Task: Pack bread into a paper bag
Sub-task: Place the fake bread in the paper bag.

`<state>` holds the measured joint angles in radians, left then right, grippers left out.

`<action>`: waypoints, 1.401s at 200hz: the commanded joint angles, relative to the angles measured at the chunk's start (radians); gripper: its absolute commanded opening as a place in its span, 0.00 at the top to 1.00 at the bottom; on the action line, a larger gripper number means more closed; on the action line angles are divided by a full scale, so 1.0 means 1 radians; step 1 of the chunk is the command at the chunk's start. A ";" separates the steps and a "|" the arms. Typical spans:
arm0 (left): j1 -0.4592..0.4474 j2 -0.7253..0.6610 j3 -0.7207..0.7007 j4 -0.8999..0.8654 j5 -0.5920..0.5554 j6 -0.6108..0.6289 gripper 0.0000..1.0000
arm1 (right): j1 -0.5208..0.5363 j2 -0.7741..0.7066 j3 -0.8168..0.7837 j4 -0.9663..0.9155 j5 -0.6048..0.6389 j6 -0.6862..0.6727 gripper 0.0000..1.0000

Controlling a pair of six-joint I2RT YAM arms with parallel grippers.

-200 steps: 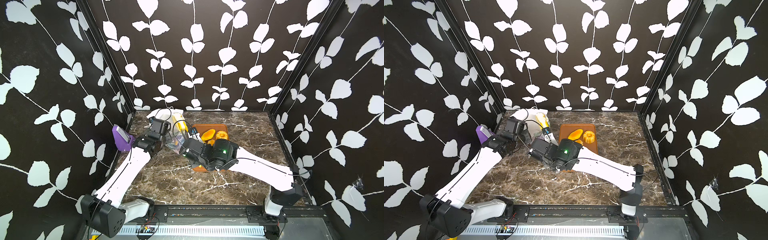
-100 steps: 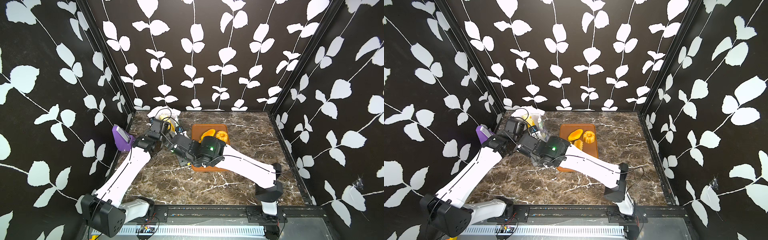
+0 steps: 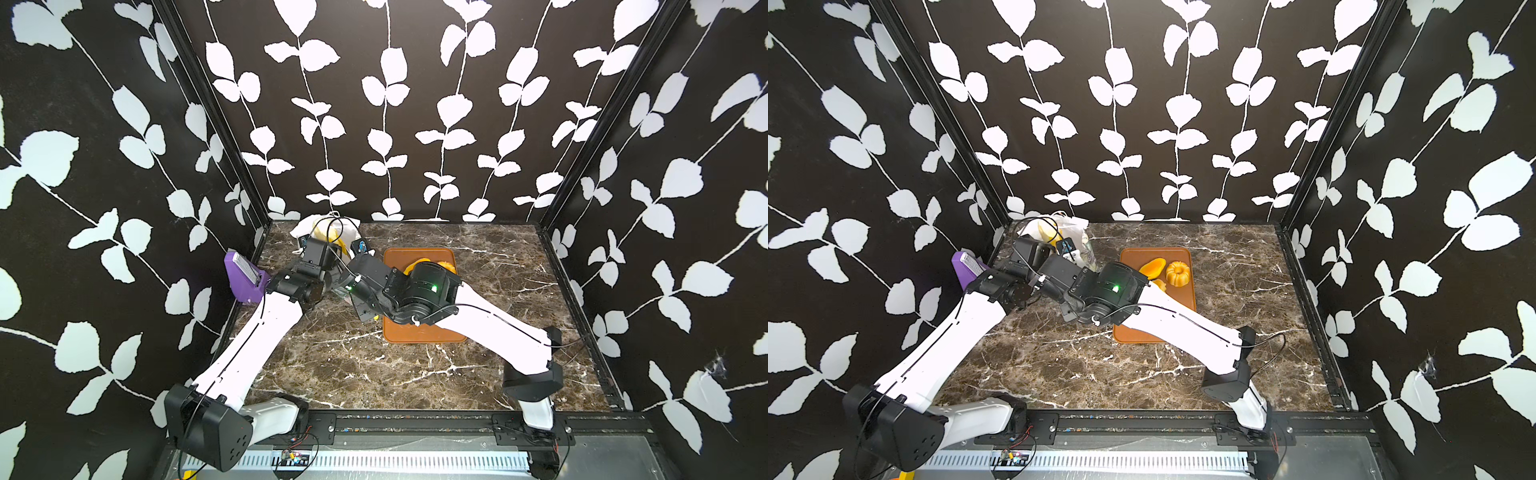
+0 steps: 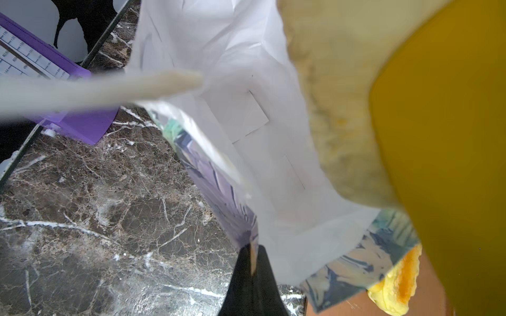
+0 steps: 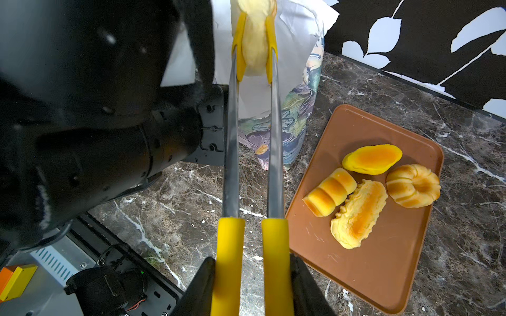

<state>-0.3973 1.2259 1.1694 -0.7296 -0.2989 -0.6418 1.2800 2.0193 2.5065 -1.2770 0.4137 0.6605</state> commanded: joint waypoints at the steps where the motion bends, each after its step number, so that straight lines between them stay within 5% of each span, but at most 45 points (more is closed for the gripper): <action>1: 0.002 0.001 -0.016 -0.008 0.016 0.013 1.00 | -0.006 0.003 0.037 0.050 0.015 -0.022 1.00; 128: 0.003 -0.006 -0.004 -0.020 0.013 0.027 1.00 | -0.047 -0.005 -0.176 0.134 -0.023 0.005 1.00; 229: 0.002 0.004 -0.015 -0.021 0.010 0.030 1.00 | -0.048 -0.011 -0.176 0.136 -0.016 0.008 0.64; 280: 0.002 0.008 -0.014 -0.021 0.009 0.031 1.00 | -0.048 -0.013 -0.180 0.134 -0.013 0.009 0.57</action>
<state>-0.3973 1.2316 1.1694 -0.7315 -0.2916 -0.6239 1.2358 2.0346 2.3421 -1.1923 0.3607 0.6628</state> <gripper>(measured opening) 0.045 0.415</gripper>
